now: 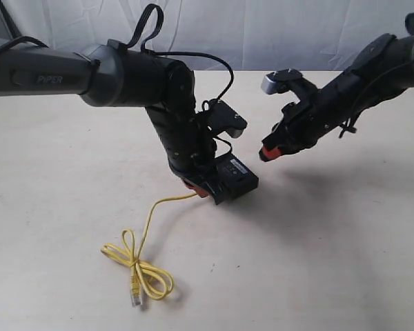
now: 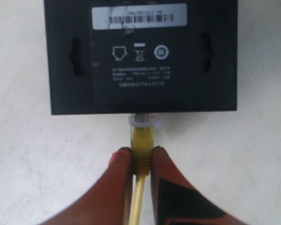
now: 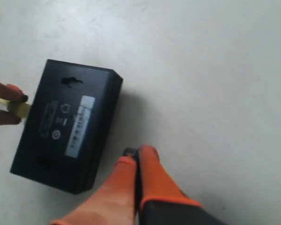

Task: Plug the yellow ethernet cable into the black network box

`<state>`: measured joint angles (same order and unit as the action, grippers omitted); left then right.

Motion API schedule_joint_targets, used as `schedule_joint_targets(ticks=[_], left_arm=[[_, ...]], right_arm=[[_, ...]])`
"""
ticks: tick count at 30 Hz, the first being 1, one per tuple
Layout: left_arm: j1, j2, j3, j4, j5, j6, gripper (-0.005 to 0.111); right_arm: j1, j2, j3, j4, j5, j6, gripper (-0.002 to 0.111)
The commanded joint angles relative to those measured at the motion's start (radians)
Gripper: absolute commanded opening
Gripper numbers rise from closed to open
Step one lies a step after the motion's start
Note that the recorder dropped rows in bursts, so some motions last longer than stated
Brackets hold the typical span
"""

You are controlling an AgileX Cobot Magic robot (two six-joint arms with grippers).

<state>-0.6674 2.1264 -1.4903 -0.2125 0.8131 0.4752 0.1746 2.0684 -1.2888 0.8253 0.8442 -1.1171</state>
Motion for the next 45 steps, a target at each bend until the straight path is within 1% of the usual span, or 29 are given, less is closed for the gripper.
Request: schedule_joint_targets(ticks=[1,5,10,12,13,14,15,16,19,20,24,27,29,31,33,35,36,38,40,42,45], left_arm=[[-0.002,0.012,-0.006,-0.019,0.000,0.004,0.000],[-0.002,0.018,-0.006,-0.026,-0.014,0.004,0.000],[-0.002,0.050,-0.006,-0.041,-0.018,0.004,0.000],[-0.002,0.045,-0.006,-0.042,-0.025,-0.005,0.006],[-0.002,0.043,-0.006,-0.042,-0.019,-0.005,0.011],[-0.002,0.033,-0.006,-0.042,-0.005,-0.005,0.028],[-0.002,0.032,-0.006,-0.042,0.005,-0.005,0.038],[-0.002,0.027,-0.006,-0.042,0.012,-0.005,0.054],[-0.002,0.017,-0.006,-0.029,0.016,-0.048,0.083],[-0.002,0.009,-0.008,-0.022,0.016,-0.066,0.089],[0.000,-0.047,-0.021,0.015,0.059,-0.084,0.084],[0.000,-0.106,-0.027,0.125,0.074,-0.138,0.076],[0.009,-0.148,-0.027,0.213,0.094,-0.178,0.063],[0.025,-0.182,-0.027,0.251,0.130,-0.189,0.045],[0.051,-0.210,-0.027,0.273,0.182,-0.189,0.026],[0.092,-0.238,-0.027,0.273,0.239,-0.189,0.005],[0.131,-0.266,-0.027,0.269,0.279,-0.194,0.000],[0.173,-0.303,-0.024,0.267,0.294,-0.221,0.000],[0.210,-0.349,-0.001,0.267,0.278,-0.246,0.000],[0.236,-0.409,0.043,0.269,0.248,-0.265,0.000],[0.264,-0.506,0.138,0.274,0.165,-0.275,0.000]], right_arm=[[-0.039,-0.055,0.006,-0.072,-0.008,0.081,-0.001],[-0.049,-0.098,0.006,-0.151,-0.017,0.152,-0.001],[-0.049,-0.100,0.006,-0.151,-0.009,0.152,-0.001],[-0.049,-0.100,0.006,-0.151,0.000,0.154,-0.001],[-0.049,-0.100,0.006,-0.151,0.005,0.154,-0.001],[-0.049,-0.100,0.006,-0.151,0.010,0.154,-0.001],[-0.049,-0.100,0.006,-0.151,0.012,0.154,-0.001],[-0.049,-0.100,0.006,-0.151,0.012,0.154,-0.001],[-0.049,-0.100,0.006,-0.155,0.013,0.179,-0.001],[-0.049,-0.100,0.006,-0.157,0.014,0.182,-0.001],[-0.049,-0.114,0.006,-0.191,0.026,0.237,-0.001],[-0.049,-0.150,0.006,-0.263,0.015,0.295,-0.001],[-0.049,-0.187,0.006,-0.371,0.015,0.363,-0.001],[-0.051,-0.226,0.006,-0.475,0.011,0.493,-0.001],[-0.060,-0.259,0.006,-0.530,0.002,0.593,-0.001],[-0.074,-0.294,0.006,-0.574,0.002,0.665,-0.001],[-0.084,-0.329,0.006,-0.612,0.024,0.713,-0.001],[-0.084,-0.374,0.012,-0.679,0.051,0.763,-0.001],[-0.084,-0.423,0.029,-0.746,0.059,0.832,-0.001],[-0.084,-0.490,0.068,-0.805,0.037,0.888,-0.001],[-0.084,-0.598,0.147,-0.862,-0.029,0.939,-0.001]])
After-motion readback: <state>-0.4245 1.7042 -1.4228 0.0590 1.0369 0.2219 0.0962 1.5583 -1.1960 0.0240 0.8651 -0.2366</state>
